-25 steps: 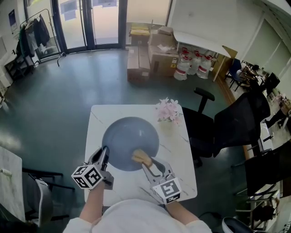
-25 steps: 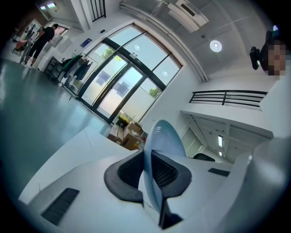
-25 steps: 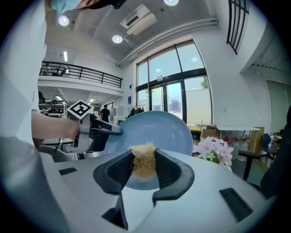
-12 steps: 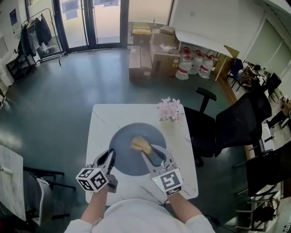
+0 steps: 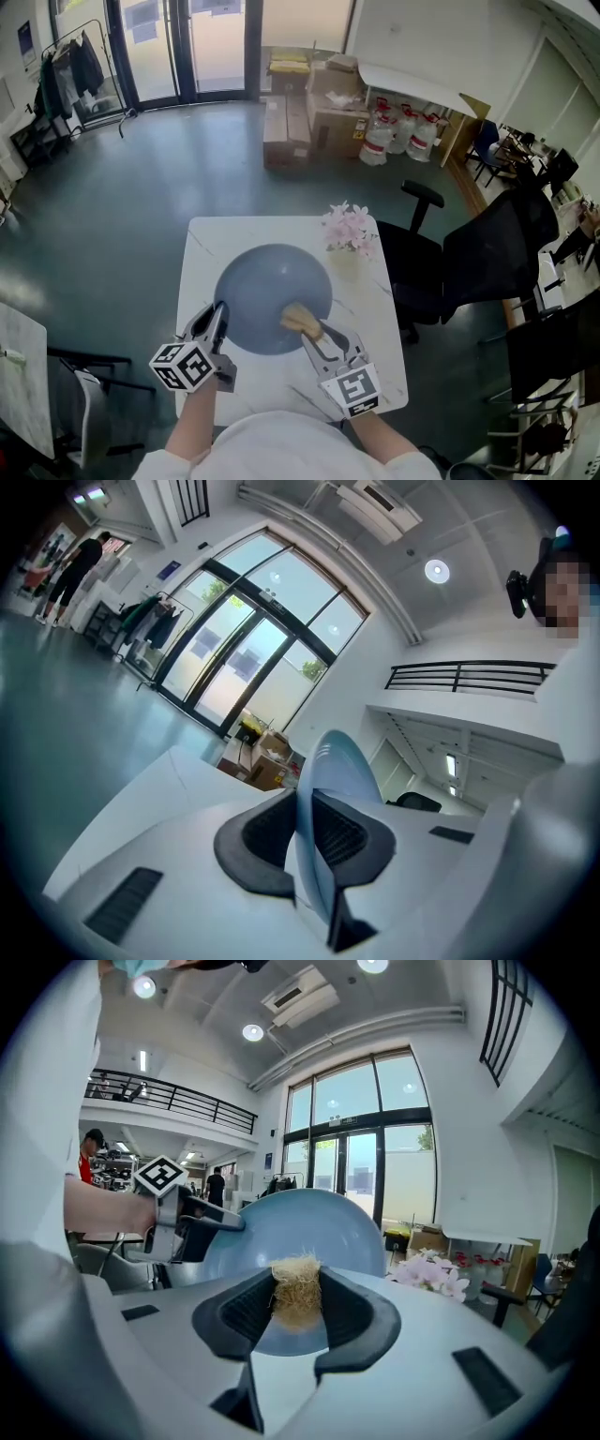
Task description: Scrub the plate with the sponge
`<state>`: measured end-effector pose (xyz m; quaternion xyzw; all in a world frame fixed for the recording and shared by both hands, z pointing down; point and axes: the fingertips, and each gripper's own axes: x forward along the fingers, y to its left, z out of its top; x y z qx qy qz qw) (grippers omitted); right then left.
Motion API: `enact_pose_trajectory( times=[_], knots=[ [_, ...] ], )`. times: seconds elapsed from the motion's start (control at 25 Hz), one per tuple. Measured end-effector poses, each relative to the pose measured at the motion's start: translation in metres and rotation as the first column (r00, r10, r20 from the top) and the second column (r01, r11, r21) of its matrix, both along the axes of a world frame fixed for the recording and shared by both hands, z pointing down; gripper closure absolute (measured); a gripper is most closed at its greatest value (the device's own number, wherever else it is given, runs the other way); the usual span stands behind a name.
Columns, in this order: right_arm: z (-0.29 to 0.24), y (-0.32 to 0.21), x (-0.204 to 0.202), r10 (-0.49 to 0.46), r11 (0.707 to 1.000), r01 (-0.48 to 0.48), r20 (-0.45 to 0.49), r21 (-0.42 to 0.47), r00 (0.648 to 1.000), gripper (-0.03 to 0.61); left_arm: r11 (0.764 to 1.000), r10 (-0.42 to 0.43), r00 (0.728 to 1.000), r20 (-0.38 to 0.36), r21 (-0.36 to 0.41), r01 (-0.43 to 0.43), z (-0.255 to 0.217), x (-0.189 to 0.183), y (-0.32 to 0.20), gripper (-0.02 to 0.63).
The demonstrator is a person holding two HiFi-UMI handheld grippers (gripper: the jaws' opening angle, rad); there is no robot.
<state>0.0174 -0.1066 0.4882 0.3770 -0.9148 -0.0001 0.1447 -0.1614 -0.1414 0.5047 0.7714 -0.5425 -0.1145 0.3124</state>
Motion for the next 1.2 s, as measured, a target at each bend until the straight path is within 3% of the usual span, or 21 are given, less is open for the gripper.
enact_pose_trajectory(
  times=[0.24, 0.4, 0.56, 0.8, 1.0, 1.2],
  knots=[
    [0.004, 0.022, -0.051, -0.128, 0.992, 0.128, 0.008, -0.009, 0.992, 0.437, 1.000, 0.018, 1.000, 0.026, -0.001, -0.018, 0.000, 0.004, 0.001, 0.569],
    [-0.008, 0.017, -0.063, -0.146, 0.989, 0.146, 0.010, 0.029, 0.989, 0.437, 0.998, 0.062, 0.996, 0.057, -0.002, -0.062, 0.003, 0.017, 0.010, 0.569],
    [-0.027, -0.004, -0.051, -0.102, 0.992, 0.100, 0.023, 0.082, 0.995, 0.437, 0.994, 0.106, 0.991, 0.076, -0.004, -0.106, 0.006, 0.034, 0.016, 0.569],
    [-0.043, -0.041, -0.001, 0.050, 0.993, -0.052, 0.023, 0.110, 0.998, 0.437, 0.989, 0.149, 0.986, 0.076, -0.020, -0.148, 0.012, 0.047, 0.018, 0.569],
    [-0.031, -0.047, 0.038, 0.150, 0.985, -0.149, -0.008, 0.083, 0.989, 0.437, 0.993, 0.115, 0.993, 0.040, -0.023, -0.115, 0.010, 0.036, 0.015, 0.569],
    [-0.007, -0.035, 0.051, 0.166, 0.986, -0.165, -0.031, 0.020, 0.986, 0.437, 0.999, 0.047, 0.999, 0.009, -0.012, -0.047, 0.005, 0.016, 0.003, 0.569]
  ],
)
